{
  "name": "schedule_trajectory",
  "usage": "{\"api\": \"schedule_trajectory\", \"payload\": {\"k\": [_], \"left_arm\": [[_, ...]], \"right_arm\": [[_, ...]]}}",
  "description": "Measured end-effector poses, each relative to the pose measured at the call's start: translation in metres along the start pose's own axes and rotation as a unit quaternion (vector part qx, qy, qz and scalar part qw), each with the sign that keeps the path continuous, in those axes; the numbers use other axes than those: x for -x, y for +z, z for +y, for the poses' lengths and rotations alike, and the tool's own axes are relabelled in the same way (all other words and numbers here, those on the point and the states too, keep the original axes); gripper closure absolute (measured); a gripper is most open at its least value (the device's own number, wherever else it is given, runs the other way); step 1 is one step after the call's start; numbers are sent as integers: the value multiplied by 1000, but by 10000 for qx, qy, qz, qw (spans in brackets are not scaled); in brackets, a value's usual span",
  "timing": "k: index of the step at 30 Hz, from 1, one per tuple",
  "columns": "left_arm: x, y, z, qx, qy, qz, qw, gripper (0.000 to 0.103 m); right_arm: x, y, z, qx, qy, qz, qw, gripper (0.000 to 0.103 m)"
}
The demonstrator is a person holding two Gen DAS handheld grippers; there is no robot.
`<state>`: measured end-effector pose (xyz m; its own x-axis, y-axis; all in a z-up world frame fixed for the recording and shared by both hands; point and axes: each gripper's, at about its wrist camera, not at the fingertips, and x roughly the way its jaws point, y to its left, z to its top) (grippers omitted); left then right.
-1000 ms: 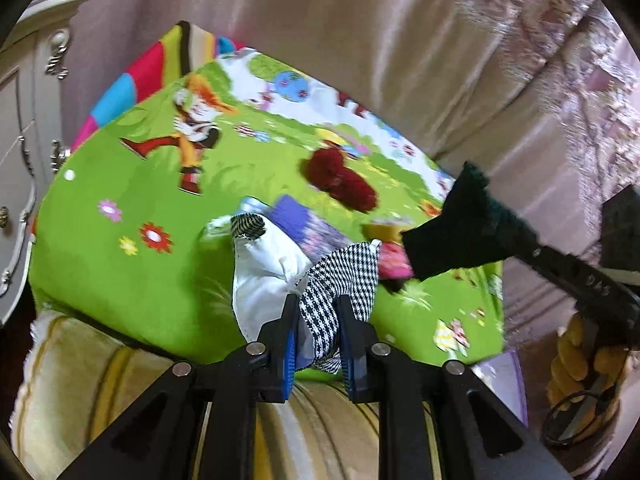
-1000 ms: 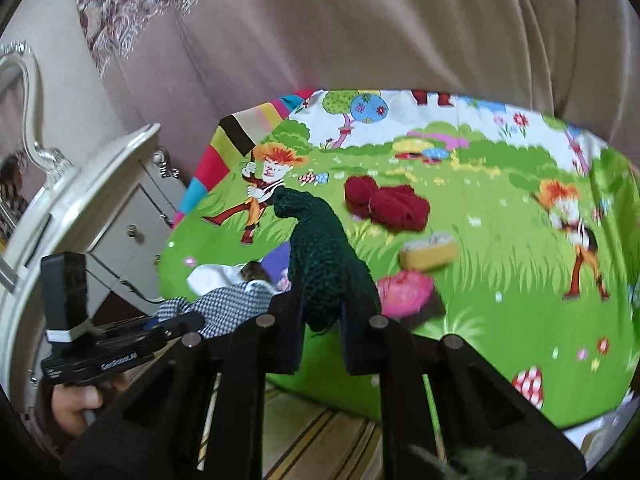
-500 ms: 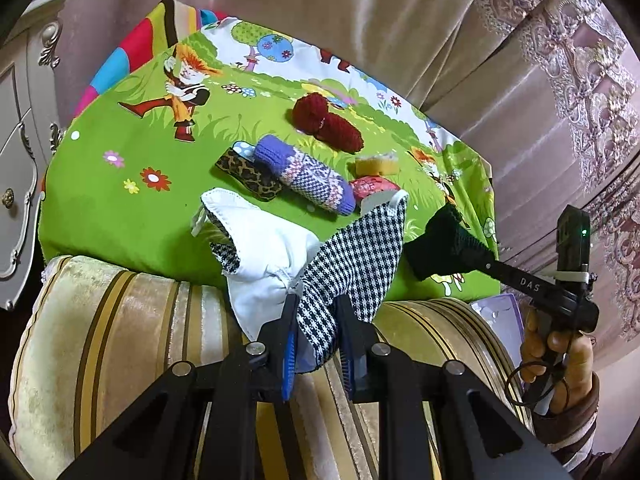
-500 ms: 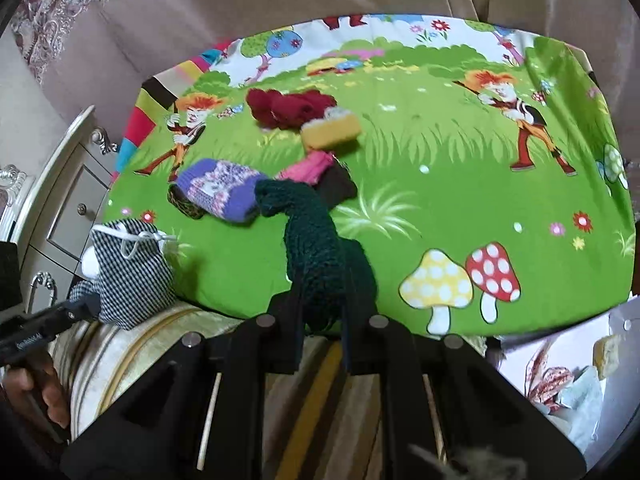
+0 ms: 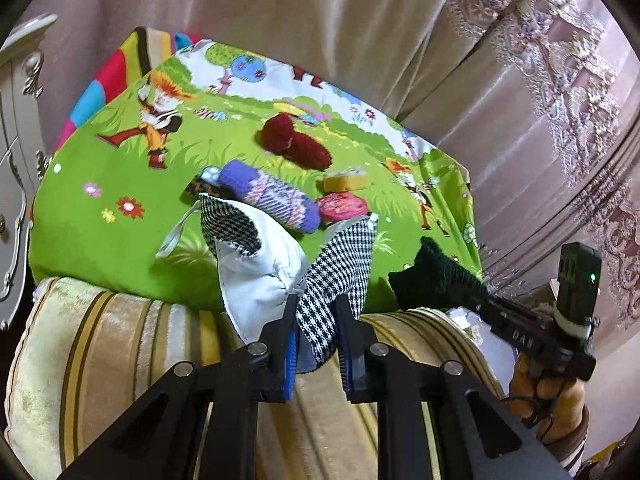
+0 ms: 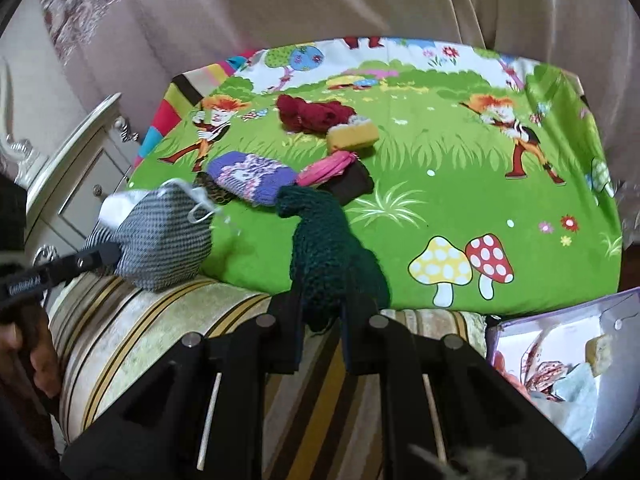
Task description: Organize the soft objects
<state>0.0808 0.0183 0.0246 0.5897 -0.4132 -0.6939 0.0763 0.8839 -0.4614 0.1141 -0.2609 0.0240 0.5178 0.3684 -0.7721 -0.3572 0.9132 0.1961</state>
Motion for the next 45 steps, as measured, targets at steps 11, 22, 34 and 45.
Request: {"api": "schedule_trajectory", "payload": {"k": [11,22,34,45], "left_arm": [[2,10,-40,-403,-3,-52,9992,86],[1,19,-86,-778,3,-126,9969,88],[-6,25,-128,-1071,-317,-158,9936,91],[-14,19,-154,-1300,-681,-23,9892,91]], "right_arm": [[24,-11,38,392,229,-400,9982,86],[57,-11,24,168,394,-859,9954,86],[99,-13,-31,-340,-64,-1265,9914,86],[135,-35,-115,-1104,-922,-1321,9808,86]]}}
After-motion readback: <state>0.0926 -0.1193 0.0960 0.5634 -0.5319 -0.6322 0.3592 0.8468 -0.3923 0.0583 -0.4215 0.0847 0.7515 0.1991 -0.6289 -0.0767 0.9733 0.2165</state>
